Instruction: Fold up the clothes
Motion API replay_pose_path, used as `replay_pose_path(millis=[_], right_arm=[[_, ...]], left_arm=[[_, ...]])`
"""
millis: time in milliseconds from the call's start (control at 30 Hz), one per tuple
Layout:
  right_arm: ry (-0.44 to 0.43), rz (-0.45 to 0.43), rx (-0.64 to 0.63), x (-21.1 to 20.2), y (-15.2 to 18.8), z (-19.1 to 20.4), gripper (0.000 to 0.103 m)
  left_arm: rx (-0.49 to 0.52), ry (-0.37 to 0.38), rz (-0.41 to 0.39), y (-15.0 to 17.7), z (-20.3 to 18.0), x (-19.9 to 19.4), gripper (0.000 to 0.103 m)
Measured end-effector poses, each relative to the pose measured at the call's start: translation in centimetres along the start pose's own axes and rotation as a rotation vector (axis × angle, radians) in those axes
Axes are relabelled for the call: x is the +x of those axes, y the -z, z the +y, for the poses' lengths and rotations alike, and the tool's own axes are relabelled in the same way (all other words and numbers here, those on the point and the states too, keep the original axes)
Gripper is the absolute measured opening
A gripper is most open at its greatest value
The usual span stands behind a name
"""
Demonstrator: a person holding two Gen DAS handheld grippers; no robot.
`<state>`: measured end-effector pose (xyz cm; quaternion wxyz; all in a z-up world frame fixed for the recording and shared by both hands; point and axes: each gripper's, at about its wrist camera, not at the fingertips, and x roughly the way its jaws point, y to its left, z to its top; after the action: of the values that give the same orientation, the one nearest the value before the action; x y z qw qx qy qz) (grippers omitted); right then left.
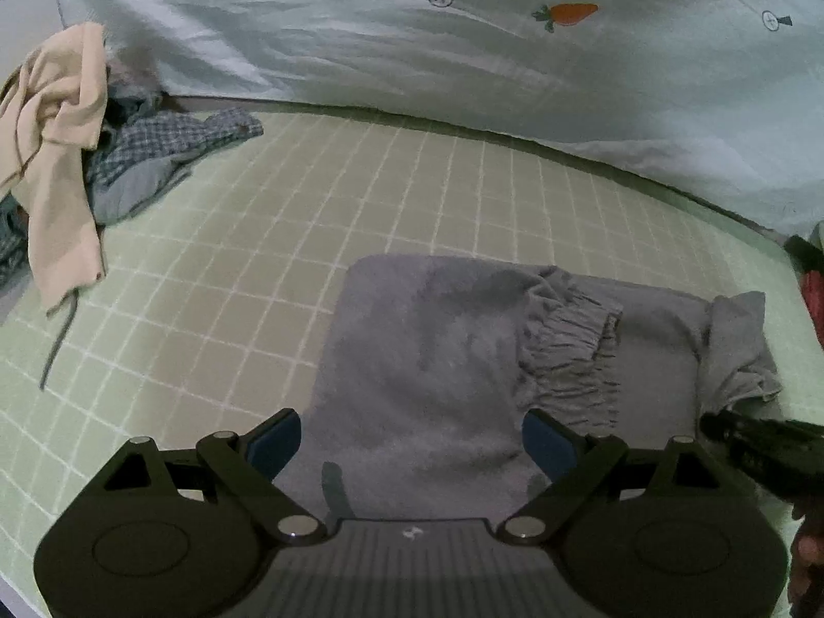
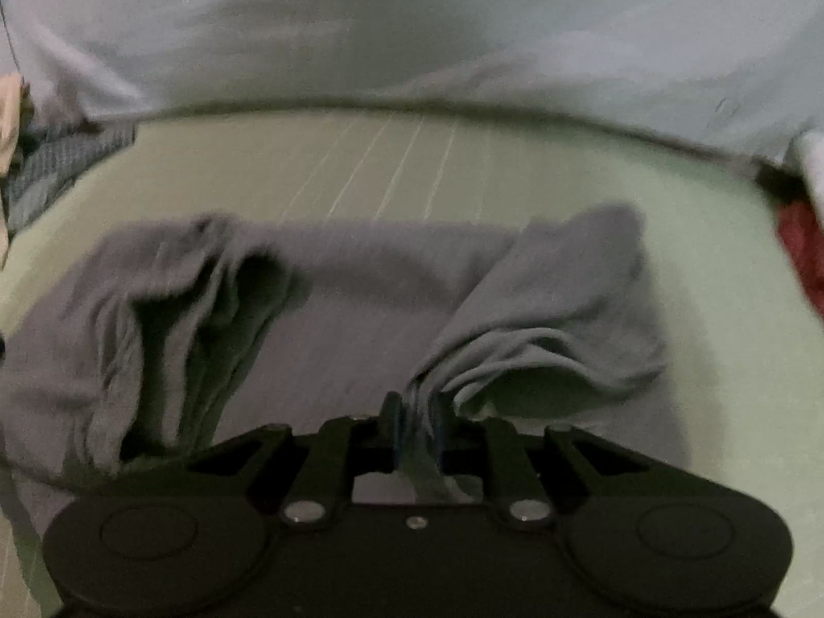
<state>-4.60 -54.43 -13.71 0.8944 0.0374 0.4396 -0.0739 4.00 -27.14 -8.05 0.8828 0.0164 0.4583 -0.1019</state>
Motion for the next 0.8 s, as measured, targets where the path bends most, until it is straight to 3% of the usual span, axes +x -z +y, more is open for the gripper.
replay_pose_path(millis=[33,100,267,367,533,567,633,667,700,800], right_arm=[[0.01,-0.01,0.006,-0.4,0.0,0.0,0.025],[0.037,-0.051,0.052,-1.8,-0.1,-0.7,0.047],[0.019,-0.107,0.288,-3.7,-0.6,-4.5,0.067],[-0.028,-0.099,0.47,-2.4,-0.9,-7.3,0.073],[-0.069,-0.025,0.691,1.8,-1.5,-10.3,0.074],[-0.072,-0.013,0.72,2.5,-1.6,-10.7,0.071],[-0.083,0.0,0.759,3.7,-1.9,-11.1,0.042],[-0.094,-0.004,0.76,4.0,-2.1,-11.1,0.018],[-0.095,-0.006,0.746,4.4,-2.4,-10.9,0.009],[-0.078,-0.023,0.625,4.8,-4.1,-9.1,0.006]], left_arm=[[0.009,0.001,-0.005,-0.1,0.1,0.0,0.093],[0.016,0.004,-0.003,-0.3,0.5,0.2,0.093],[-0.039,0.013,-0.001,-1.0,1.3,1.2,0.093],[-0.039,0.011,-0.006,-1.8,1.2,2.4,0.093],[-0.068,-0.006,-0.01,-2.8,1.7,3.3,0.094],[-0.077,-0.011,-0.002,-3.0,1.8,3.7,0.094],[-0.08,-0.02,0.012,-3.2,1.9,4.2,0.094],[-0.078,-0.029,0.018,-3.2,2.0,4.4,0.094],[-0.081,-0.04,0.027,-3.1,2.1,4.7,0.094],[-0.111,-0.057,0.053,-3.1,2.6,5.5,0.094]])
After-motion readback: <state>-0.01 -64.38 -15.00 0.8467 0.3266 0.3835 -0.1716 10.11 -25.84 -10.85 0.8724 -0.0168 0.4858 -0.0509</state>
